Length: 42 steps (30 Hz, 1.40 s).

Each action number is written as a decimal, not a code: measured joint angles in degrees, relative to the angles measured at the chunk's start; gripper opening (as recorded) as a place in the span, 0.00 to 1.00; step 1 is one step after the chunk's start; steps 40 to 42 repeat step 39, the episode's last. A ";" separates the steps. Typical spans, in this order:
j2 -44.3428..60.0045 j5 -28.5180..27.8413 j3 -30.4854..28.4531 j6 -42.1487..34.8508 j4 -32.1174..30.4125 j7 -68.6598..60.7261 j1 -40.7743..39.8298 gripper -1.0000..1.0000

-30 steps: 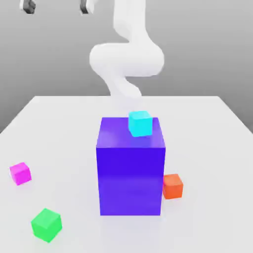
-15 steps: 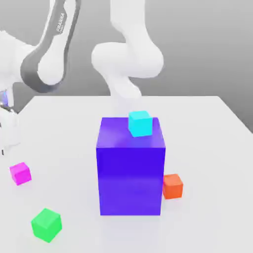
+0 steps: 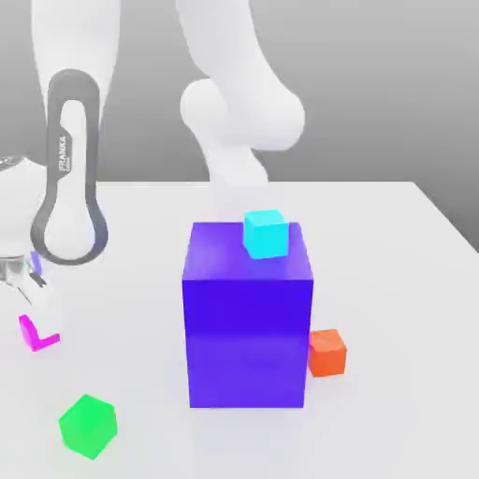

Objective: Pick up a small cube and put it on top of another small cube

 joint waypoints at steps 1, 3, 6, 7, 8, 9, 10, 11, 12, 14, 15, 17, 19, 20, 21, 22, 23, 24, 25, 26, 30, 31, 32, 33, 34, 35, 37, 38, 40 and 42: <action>-1.33 -1.33 -1.42 -1.01 -0.37 1.05 1.14 0.00; -4.93 -5.38 -4.84 -3.63 -1.32 4.15 3.66 0.00; -11.08 -12.83 -8.57 -7.95 -2.75 9.88 5.90 0.00; -11.96 -14.13 -8.61 -8.99 -2.51 12.24 6.79 0.00; -12.31 -14.86 -8.30 -9.83 -1.97 14.77 7.93 0.00; -12.54 -15.39 -7.90 -10.64 -1.35 17.26 9.13 0.00; -12.67 -15.88 -7.42 -11.39 -0.68 19.86 10.38 0.00; -12.76 -16.30 -6.89 -12.13 0.01 22.46 11.62 0.00; -12.82 -16.70 -6.32 -12.86 0.72 25.05 12.85 0.00; -12.92 -17.31 -5.32 -14.36 2.16 30.13 15.52 0.00; -12.97 -17.70 -4.68 -15.08 2.88 32.74 16.72 0.00; -13.07 -18.41 -3.40 -16.52 4.32 37.90 19.15 0.00; -13.17 -19.08 -1.90 -17.98 5.76 43.04 21.37 0.00; -13.21 -19.42 -1.24 -18.71 6.48 45.62 22.59 0.00; -13.26 -19.78 -0.46 -19.45 7.21 48.21 23.69 0.00; -13.29 -20.09 0.19 -20.15 7.93 50.74 24.90 0.00; -12.60 -20.01 0.70 -19.97 8.44 52.22 25.61 0.00; -11.20 -19.53 1.07 -18.91 8.76 52.65 25.88 0.00; -9.45 -18.86 1.46 -17.41 8.98 52.55 25.90 0.00; -7.53 -18.13 1.99 -15.69 9.16 52.22 25.66 0.00; -4.07 -16.82 2.94 -12.51 9.41 51.43 25.09 1.00; -4.07 -16.82 2.94 -12.51 9.41 51.43 25.09 1.00; -4.07 -16.82 2.94 -12.51 9.41 51.43 25.09 1.00; -4.07 -16.82 2.94 -12.51 9.41 51.43 25.09 1.00; -3.34 -16.51 3.14 -11.87 9.46 51.22 24.97 1.00; -4.01 -16.77 2.97 -12.50 9.42 51.41 25.09 1.00; -7.13 -18.12 2.28 -15.41 9.24 52.41 25.52 1.00; -9.05 -18.93 1.95 -17.19 9.13 52.99 25.71 1.00; -11.07 -19.77 1.76 -19.05 9.01 53.59 25.76 1.00; -11.07 -19.77 1.76 -19.05 9.01 53.59 25.76 1.00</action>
